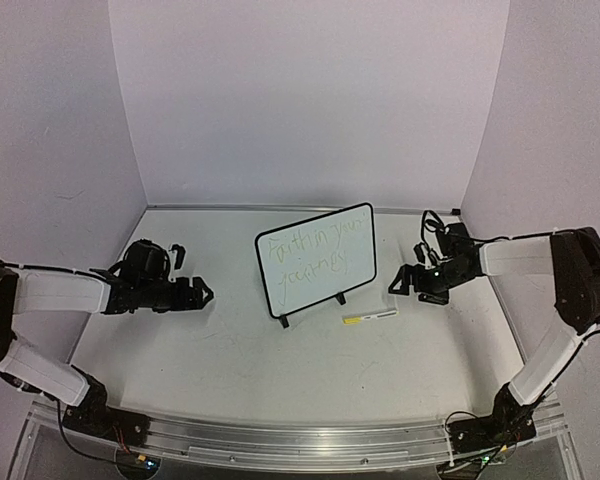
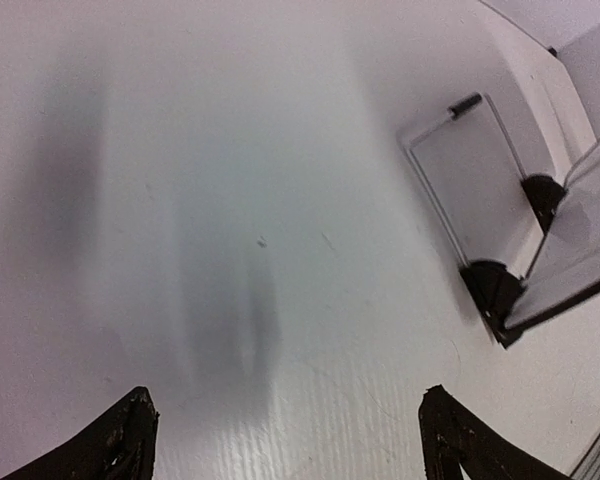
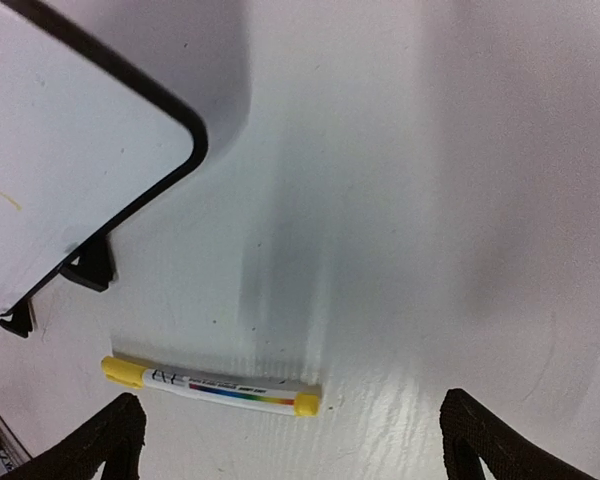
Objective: Write a sentence on the whiteboard
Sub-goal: Reset both arms
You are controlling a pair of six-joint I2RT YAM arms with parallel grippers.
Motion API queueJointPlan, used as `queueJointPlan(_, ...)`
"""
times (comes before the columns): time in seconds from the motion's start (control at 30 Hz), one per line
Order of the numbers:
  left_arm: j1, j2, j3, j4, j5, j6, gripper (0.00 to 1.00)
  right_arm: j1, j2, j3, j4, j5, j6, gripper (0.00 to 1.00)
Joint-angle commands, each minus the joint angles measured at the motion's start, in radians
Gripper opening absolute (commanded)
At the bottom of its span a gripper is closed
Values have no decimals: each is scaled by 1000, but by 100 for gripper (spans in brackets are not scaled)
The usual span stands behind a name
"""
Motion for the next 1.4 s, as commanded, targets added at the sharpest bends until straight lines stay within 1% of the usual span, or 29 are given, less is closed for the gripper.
queueJointPlan(0.0, 156, 36, 74, 67, 45, 77, 89, -98, -55, 54, -9, 38, -46, 98)
queueJointPlan(0.17, 353, 44, 100, 128, 45, 112, 90, -219, -107, 50, 37, 46, -58, 98)
queueJointPlan(0.2, 394, 49, 105, 141, 46, 112, 90, -236, -131, 34, 69, 36, -58, 98)
queueJointPlan(0.23, 435, 50, 107, 159, 44, 113, 90, -277, -156, 26, 99, 28, -56, 98)
queueJointPlan(0.33, 516, 42, 103, 217, 3, 127, 90, -332, -226, -22, 184, 46, -58, 98)
queueJointPlan(0.43, 524, 14, 77, 290, -84, 188, 91, -358, -301, -96, 306, 83, -67, 98)
queueJointPlan(0.5, 524, -11, 36, 363, -116, 234, 92, -362, -352, -160, 398, 120, -74, 98)
queueJointPlan(0.57, 524, -34, -23, 457, -119, 271, 92, -362, -392, -226, 478, 163, -80, 98)
queueJointPlan(0.63, 525, -49, -73, 526, -115, 307, 97, -362, -426, -286, 566, 203, -86, 98)
queueJointPlan(0.7, 525, -47, -99, 539, -117, 338, 99, -362, -447, -357, 629, 255, -88, 98)
queueJointPlan(0.8, 524, -29, -144, 575, -135, 370, 99, -362, -472, -441, 711, 311, -97, 98)
queueJointPlan(0.87, 524, -18, -170, 598, -171, 375, 99, -362, -485, -481, 742, 340, -103, 98)
queueJointPlan(1.03, 525, -12, -174, 611, -192, 365, 99, -362, -501, -570, 807, 388, -108, 98)
queueJointPlan(1.37, 523, -19, -185, 613, -187, 378, 99, -362, -521, -584, 826, 381, -97, 98)
